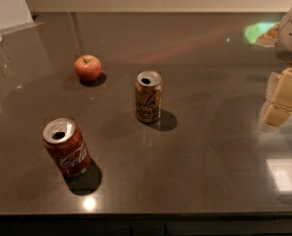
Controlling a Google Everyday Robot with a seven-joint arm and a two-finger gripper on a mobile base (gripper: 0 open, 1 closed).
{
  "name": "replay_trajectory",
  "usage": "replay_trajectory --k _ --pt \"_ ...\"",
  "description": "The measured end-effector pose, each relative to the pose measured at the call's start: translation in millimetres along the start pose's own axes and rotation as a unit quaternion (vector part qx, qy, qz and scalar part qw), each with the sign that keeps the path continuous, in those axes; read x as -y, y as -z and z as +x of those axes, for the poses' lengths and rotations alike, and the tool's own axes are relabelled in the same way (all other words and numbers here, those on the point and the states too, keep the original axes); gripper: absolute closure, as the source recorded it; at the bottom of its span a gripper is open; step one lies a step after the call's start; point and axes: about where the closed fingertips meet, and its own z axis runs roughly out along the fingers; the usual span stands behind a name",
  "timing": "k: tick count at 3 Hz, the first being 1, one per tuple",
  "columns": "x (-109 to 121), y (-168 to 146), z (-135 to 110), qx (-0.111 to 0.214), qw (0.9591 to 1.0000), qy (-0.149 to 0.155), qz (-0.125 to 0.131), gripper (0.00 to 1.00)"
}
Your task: Pick orange can
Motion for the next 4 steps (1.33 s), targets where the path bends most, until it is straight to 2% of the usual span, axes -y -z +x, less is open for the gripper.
replay_trajectory --k 1,2,4 --pt "0.4 0.7 -3.0 0.005 1.0000 0.002 0.004 0.00" --pt "1.5 -6.8 -15.9 0.026 0.9996 0.007 0.003 0.00" --pt "7.1 -57.1 -70.9 0.096 0.9949 0.010 -0.030 0.00"
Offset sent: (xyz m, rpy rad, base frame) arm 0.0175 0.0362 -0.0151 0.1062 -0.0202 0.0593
